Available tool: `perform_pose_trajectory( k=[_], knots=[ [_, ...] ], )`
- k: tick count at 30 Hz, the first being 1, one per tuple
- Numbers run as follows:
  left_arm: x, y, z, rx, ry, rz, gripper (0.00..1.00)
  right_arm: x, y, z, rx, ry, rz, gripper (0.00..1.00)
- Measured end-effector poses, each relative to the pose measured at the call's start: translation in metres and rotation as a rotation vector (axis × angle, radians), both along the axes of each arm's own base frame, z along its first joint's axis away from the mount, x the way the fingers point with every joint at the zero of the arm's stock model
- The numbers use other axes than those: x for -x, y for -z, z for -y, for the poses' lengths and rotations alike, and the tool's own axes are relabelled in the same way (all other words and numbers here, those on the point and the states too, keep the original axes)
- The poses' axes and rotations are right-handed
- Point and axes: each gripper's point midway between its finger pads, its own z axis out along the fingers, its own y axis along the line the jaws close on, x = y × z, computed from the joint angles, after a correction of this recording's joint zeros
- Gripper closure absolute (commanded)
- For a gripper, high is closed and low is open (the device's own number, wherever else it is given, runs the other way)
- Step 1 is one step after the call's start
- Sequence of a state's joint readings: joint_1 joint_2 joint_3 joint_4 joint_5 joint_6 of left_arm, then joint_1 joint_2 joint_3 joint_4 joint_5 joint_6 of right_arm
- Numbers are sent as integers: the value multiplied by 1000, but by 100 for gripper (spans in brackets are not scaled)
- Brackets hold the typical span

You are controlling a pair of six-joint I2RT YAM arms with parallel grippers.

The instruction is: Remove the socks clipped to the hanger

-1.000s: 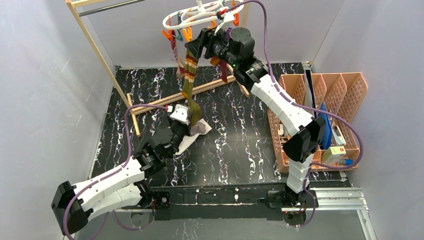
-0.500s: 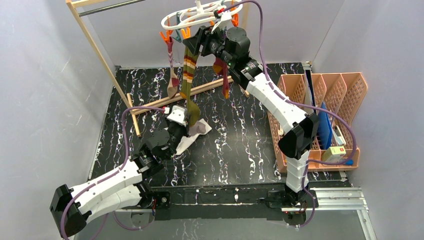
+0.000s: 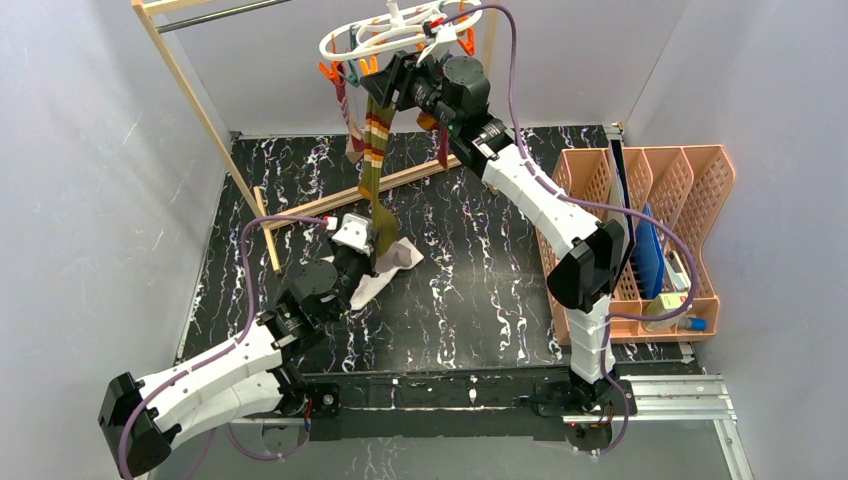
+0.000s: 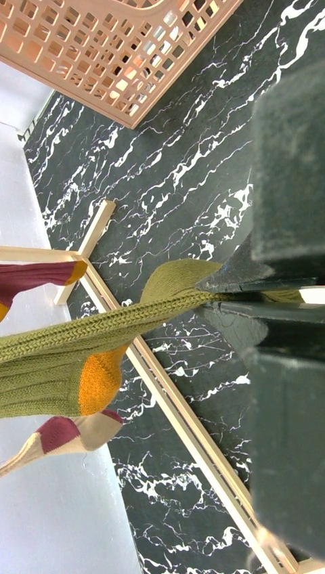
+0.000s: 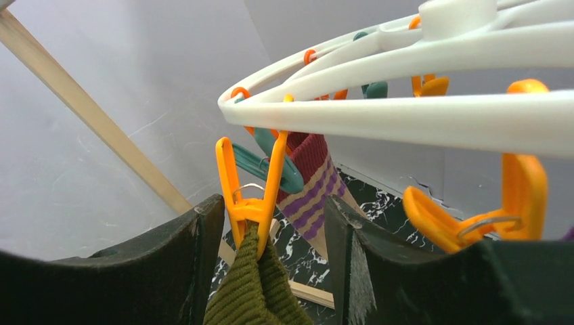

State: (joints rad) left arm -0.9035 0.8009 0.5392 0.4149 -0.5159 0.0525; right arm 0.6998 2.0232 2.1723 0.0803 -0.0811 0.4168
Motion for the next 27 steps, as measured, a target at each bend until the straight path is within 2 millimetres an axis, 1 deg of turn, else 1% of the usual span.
perform_pose_trajectory(
  k=[4,14,23,27],
  knots=[
    [1,5,-1,-8,0,-7,100,-3,-2,-3,-14,-2,1,38],
    [1,10,-2,-12,0,-14,100,-4,-12,-5,-48,-5,18,43],
    [2,13,-2,-14,0,-20,100,-4,-16,-6,-74,-9,21,52],
    [2,17,-2,-20,0,-25,100,-3,-18,-6,-84,-12,22,58]
  ],
)
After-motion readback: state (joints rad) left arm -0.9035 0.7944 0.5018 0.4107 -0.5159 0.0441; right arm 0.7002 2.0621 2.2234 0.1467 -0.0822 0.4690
